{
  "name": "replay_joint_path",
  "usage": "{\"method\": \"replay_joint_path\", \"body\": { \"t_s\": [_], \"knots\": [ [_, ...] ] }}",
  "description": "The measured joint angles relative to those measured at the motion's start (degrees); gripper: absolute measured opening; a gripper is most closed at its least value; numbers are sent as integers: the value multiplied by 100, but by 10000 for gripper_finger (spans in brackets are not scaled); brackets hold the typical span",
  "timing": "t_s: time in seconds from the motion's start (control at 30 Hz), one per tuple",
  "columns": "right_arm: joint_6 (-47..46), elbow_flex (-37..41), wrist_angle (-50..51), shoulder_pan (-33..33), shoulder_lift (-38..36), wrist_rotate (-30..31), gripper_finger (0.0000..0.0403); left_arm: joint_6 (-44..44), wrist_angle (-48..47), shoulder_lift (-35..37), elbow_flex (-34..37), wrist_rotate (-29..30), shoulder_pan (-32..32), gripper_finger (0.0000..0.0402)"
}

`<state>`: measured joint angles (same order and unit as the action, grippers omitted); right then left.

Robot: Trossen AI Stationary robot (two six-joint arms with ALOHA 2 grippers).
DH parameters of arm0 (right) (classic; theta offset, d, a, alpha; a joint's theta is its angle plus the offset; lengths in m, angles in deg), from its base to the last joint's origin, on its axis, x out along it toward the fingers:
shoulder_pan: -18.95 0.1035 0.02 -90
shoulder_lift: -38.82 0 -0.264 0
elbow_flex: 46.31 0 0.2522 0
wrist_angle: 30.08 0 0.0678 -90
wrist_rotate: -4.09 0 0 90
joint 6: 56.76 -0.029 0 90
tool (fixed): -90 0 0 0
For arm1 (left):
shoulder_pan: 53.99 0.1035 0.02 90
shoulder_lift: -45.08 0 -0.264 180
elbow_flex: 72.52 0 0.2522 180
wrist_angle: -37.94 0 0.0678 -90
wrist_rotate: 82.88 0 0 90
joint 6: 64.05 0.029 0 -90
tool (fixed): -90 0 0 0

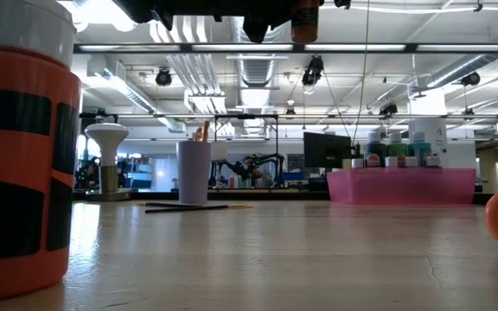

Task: Pick & Place Paint Supplies
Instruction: Put the small brown paint bottle into the pink bin

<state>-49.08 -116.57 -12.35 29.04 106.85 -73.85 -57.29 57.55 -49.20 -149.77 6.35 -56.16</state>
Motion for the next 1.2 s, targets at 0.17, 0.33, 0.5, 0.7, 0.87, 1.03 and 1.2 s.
{"method": "replay_joint_path", "body": {
  "t_s": [0.17, 0.33, 0.5, 0.7, 0.87, 1.03, 1.2],
  "knots": [
    [6, -1, 12, 0, 2, -2, 117, 4, -67, 0, 0, 2, 2, 169],
    [10, -2, 10, 0, 7, 5, 117, 248, -498, 15, 0, 276, 2, 195],
    [20, -3, 11, -11, 7, 89, 125, 670, -1255, 174, -156, 1075, -3, 237],
    [-9, -11, 211, -2, -2, 397, 113, 796, -2113, 519, -282, 1199, 7, 282],
    [-41, -11, 298, 4, -2, 636, 113, 653, -2141, 737, -291, 716, 22, 296],
    [-271, -11, 542, 4, -2, 924, 117, 660, -2483, 771, -289, 672, 4, 300],
    [-776, -9, 1445, 4, -62, 1784, 113, 339, -2930, 986, -286, 2326, 22, 300]
  ]
}}
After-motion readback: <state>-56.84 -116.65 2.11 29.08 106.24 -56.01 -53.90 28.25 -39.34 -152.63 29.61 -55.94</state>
